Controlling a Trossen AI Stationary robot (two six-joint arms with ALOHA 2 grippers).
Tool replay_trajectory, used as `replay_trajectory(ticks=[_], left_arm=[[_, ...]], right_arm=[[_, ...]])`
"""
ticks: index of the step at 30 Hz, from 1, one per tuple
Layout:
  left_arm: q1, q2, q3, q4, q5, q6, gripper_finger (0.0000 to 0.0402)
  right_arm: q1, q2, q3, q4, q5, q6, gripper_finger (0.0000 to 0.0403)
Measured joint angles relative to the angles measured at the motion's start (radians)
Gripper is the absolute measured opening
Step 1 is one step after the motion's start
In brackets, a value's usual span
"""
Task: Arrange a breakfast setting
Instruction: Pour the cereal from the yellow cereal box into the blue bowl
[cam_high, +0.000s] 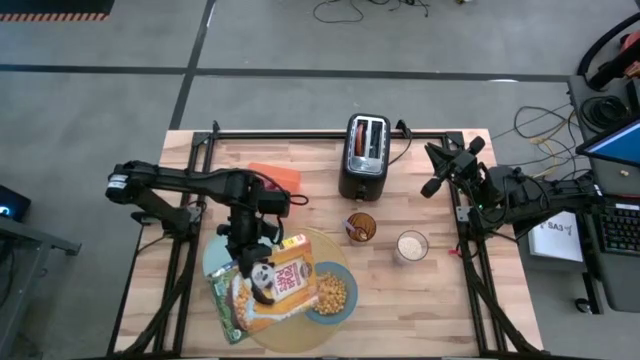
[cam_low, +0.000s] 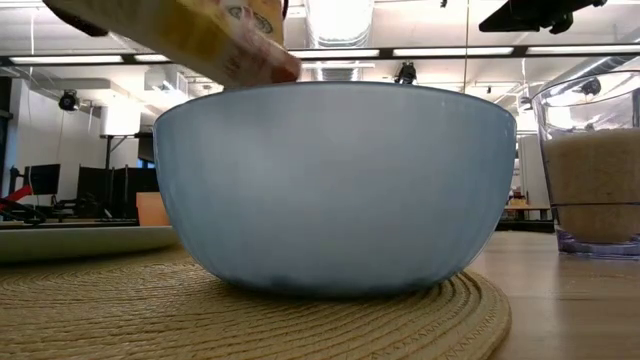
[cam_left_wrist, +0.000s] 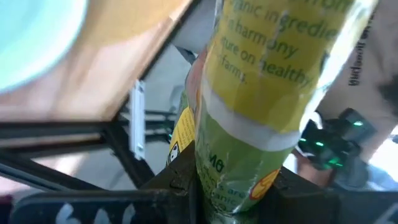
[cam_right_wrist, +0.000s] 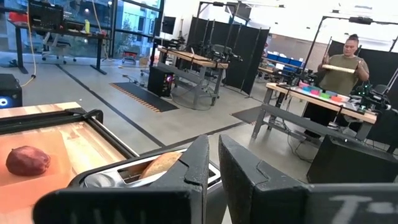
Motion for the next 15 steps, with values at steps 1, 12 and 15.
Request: replay_trajectory(ticks=[1,12,15], left_arm=[[-0.001,-0.001,0.0,-0.001,-0.021,0.016,0.0066],[-0.003,-0.008,0.0,-0.002,-0.134,0.151,0.0066],[-0.003,-0.015,0.0,-0.001,-0.175,0.188,0.0066]], right_arm=[[0.0,0.0,0.0,0.0,0.0,-0.001,0.0027],[0.0,0.0,0.0,0.0,0.0,0.0,0.0027],[0.0,0.0,0.0,0.0,0.0,0.001,0.0027]])
